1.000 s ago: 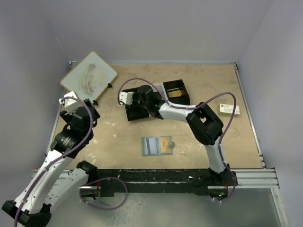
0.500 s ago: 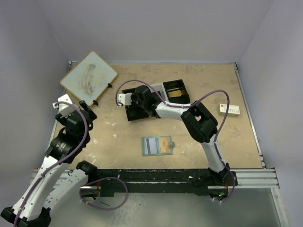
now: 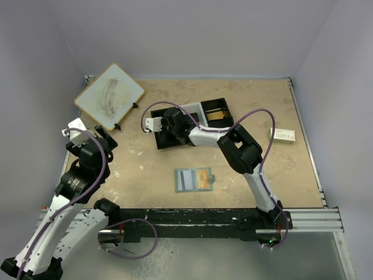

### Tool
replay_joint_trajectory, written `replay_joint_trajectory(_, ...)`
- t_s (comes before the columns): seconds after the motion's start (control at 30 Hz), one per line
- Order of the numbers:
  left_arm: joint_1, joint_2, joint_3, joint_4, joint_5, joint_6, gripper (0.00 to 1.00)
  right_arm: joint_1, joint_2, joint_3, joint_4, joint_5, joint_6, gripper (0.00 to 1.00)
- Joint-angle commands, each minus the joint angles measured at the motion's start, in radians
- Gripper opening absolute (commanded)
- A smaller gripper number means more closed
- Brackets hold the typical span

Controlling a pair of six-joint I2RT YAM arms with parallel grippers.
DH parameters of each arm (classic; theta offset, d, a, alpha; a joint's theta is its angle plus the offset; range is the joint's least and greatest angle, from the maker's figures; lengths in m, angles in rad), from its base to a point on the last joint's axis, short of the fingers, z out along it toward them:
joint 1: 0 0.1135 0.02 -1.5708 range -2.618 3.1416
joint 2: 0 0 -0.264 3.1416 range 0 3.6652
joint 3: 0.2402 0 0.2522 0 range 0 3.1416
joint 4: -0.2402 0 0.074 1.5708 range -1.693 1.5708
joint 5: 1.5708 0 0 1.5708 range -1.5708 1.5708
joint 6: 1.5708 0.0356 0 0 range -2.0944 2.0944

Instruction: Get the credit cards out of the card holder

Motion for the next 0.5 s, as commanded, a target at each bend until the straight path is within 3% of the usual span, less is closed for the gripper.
replay_joint_trajectory(0.0, 0.002, 0.019, 0.003, 0.025, 0.01, 0.003, 0.72, -0.003, -0.013, 0.029, 0.012, 0.035, -0.016, 0.17)
replay_joint_trajectory(0.17, 0.003, 0.025, 0.0, 0.029, 0.022, 0.007, 0.72, -0.002, -0.041, -0.005, -0.002, -0.012, -0.023, 0.27)
replay_joint_trajectory(0.47, 0.003, 0.037, 0.0, 0.031, 0.03, 0.012, 0.72, -0.001, -0.111, -0.032, -0.038, -0.092, 0.012, 0.37)
